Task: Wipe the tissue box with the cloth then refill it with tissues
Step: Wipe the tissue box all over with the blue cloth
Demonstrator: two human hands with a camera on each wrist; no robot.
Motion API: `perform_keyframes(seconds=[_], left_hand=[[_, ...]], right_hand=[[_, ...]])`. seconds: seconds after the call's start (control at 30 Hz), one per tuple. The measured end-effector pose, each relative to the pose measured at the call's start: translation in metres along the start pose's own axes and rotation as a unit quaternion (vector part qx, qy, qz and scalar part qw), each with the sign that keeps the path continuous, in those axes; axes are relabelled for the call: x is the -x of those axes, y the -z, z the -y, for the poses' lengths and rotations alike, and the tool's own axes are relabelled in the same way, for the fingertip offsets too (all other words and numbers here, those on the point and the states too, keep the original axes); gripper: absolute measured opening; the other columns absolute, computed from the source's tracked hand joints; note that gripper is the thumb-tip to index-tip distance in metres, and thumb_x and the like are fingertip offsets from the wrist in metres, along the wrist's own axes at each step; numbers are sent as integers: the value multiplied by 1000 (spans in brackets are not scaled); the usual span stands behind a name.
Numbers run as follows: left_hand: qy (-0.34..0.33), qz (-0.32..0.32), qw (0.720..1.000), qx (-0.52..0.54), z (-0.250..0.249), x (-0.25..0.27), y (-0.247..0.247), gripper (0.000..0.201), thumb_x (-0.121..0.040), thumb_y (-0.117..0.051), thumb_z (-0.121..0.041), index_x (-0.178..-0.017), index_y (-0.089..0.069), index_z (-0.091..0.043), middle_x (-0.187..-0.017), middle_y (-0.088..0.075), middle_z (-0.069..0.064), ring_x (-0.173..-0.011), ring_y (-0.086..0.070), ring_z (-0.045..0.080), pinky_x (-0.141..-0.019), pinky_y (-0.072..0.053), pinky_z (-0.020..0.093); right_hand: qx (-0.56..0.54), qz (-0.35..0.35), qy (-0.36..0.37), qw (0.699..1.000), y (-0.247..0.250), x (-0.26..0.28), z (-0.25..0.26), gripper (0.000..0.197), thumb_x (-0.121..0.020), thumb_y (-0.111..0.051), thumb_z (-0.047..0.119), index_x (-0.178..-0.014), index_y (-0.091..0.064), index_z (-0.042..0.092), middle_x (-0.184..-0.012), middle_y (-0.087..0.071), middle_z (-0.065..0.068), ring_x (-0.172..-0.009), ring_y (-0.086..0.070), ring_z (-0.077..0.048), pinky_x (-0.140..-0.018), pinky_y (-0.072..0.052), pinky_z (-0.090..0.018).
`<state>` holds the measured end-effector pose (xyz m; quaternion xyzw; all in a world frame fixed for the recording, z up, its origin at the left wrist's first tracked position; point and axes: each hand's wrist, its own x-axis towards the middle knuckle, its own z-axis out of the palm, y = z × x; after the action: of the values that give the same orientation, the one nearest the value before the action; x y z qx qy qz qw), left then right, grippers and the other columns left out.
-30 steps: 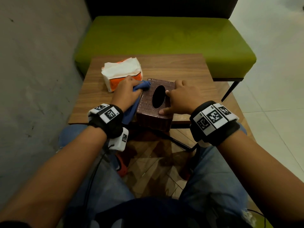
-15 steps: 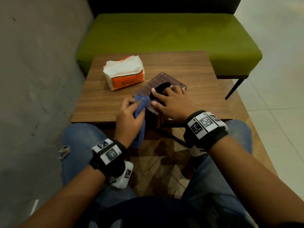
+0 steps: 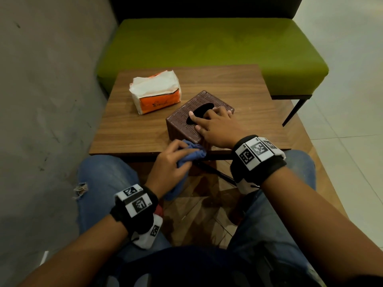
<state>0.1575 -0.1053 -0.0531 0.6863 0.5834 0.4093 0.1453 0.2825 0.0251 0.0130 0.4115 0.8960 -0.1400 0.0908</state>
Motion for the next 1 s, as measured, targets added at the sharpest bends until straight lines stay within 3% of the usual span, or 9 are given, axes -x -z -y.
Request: perform_keyframes(seconds=[0.2, 0.3, 0.37, 0.47, 0.57, 0.63, 0.77, 0.9, 1.0], left_hand=[[27, -134, 990, 42, -4, -10, 18, 14, -81, -60, -7, -94, -63, -10, -92, -53, 3, -86, -51, -4, -77, -41, 10], [60, -218, 974, 12, 2, -37, 36, 10, -84, -62, -8, -93, -62, -3, -96, -50, 3, -85, -50, 1, -78, -40, 9], [41, -180, 983, -18, 3, -55, 42, 15, -84, -63, -5, -98, -64, -1, -100, -49, 4, -93, -48, 4, -84, -38, 8], [-25, -28, 996, -87, 2, -66, 35, 30, -84, -60, -13, -113, -64, -8, -110, -51, 10, -104, -43, 10, -92, -35, 17], [-10, 79, 988, -129, 7, -54, 18, 43, -86, -51, -36, -127, -56, -24, -127, -47, 9, -112, -34, 17, -98, -28, 29], [10, 94, 989, -109, 11, -44, 13, 48, -86, -43, -44, -132, -50, -32, -136, -41, 5, -120, -30, 19, -102, -21, 30], [27, 106, 992, -57, 17, -48, 20, 45, -89, -42, -39, -132, -50, -32, -138, -40, 3, -124, -28, 14, -105, -19, 29], [47, 71, 996, -20, 13, -59, 9, 36, -90, -47, -25, -124, -60, -21, -126, -51, 3, -119, -39, 21, -102, -29, 32], [39, 50, 997, -31, 13, -60, 10, 35, -87, -50, -15, -119, -62, -14, -121, -55, 6, -114, -43, 20, -97, -31, 26]], right_hand=[[-4, 5, 10, 1000, 1, -2, -4, 49, -104, -26, 42, -151, -13, 43, -149, -34, -7, -144, -12, -31, -118, -8, -54], [-43, 10, 56, 997, 4, -4, -14, 51, -102, -39, 33, -150, -22, 41, -146, -40, -5, -144, -17, -30, -117, -13, -54], [-120, 6, 99, 988, 7, -5, -23, 58, -96, -52, 15, -148, -32, 33, -148, -40, -7, -141, -27, -29, -114, -23, -53], [-194, -49, 60, 978, 8, -2, -30, 81, -84, -54, -3, -153, -22, 26, -157, -24, -5, -142, -27, -28, -115, -19, -60], [-221, -113, -35, 968, -8, 6, -22, 77, -91, -53, 18, -155, -10, 18, -157, -23, -10, -141, -28, -32, -113, -24, -59], [-217, -70, -47, 973, -18, 12, -17, 79, -95, -49, 32, -155, -2, 14, -162, -10, -9, -147, -14, -28, -116, -20, -56], [-258, -18, -48, 965, -16, 17, -21, 99, -87, -59, 43, -154, 9, 14, -163, 12, -2, -150, 8, -19, -121, -6, -49], [-187, -10, -58, 981, -23, 13, -12, 132, -68, -67, 69, -152, 18, 14, -162, 19, -1, -149, 11, -21, -115, -1, -63], [-209, -105, -59, 970, -35, 12, -7, 141, -58, -74, 70, -153, 12, 12, -162, 2, -7, -148, -6, -27, -115, -16, -61]])
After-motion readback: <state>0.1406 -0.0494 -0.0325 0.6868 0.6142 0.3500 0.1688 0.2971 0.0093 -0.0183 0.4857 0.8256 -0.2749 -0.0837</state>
